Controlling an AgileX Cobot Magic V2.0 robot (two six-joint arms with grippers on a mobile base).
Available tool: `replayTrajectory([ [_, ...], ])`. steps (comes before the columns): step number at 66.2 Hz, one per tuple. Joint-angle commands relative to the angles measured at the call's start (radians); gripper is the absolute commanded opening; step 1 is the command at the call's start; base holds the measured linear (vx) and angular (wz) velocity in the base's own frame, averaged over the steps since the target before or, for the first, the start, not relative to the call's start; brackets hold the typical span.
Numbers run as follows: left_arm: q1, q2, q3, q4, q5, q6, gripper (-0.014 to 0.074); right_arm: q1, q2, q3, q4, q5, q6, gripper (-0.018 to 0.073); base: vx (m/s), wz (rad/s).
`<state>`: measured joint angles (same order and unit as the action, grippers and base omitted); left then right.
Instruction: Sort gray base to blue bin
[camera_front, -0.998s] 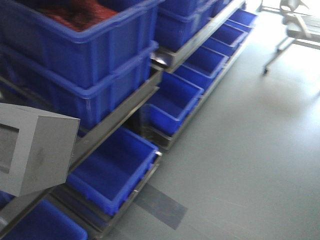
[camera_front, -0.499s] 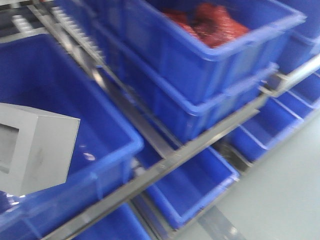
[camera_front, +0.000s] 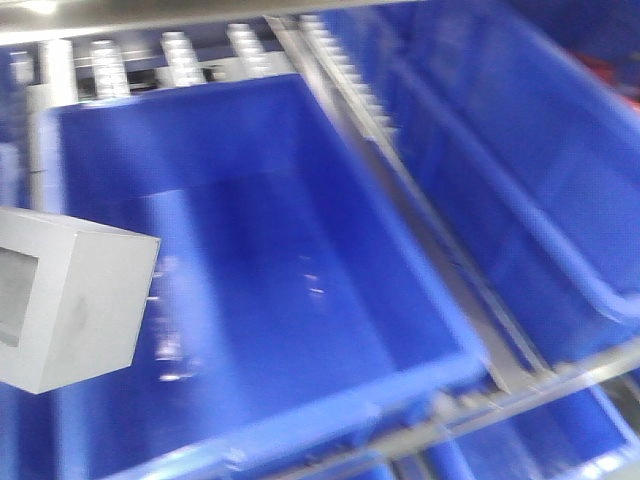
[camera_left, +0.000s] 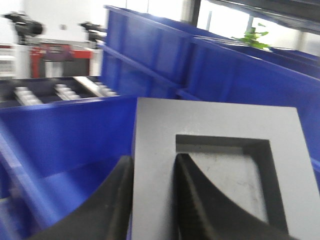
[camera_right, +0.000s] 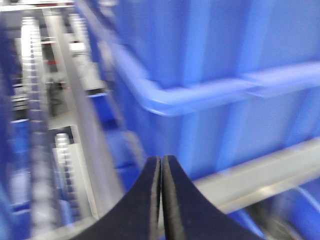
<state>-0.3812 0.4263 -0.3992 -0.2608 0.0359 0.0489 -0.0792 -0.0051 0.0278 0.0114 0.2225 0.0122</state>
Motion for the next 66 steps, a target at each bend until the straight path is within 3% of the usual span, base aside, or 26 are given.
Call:
replayTrajectory([
  [1,-0.005,0.005,-0.031,-0.01,-0.108,-0.012,0.0002,-0.002,0.018,0.002,-0.004,-0.072,-0.012,-0.0005,0.11,0.56],
  [33,-0.005,0.005,-0.031,-0.01,-0.108,-0.012,0.0002,-0.002,0.018,0.002,-0.004,-0.072,-0.012,-0.0005,0.07,0.44],
  [66,-0.005,0.005,-0.031,-0.01,-0.108,-0.012,0.0002,-0.002,0.018,0.002,-0.004,-0.072,-0.012,-0.0005,0.01,0.18],
])
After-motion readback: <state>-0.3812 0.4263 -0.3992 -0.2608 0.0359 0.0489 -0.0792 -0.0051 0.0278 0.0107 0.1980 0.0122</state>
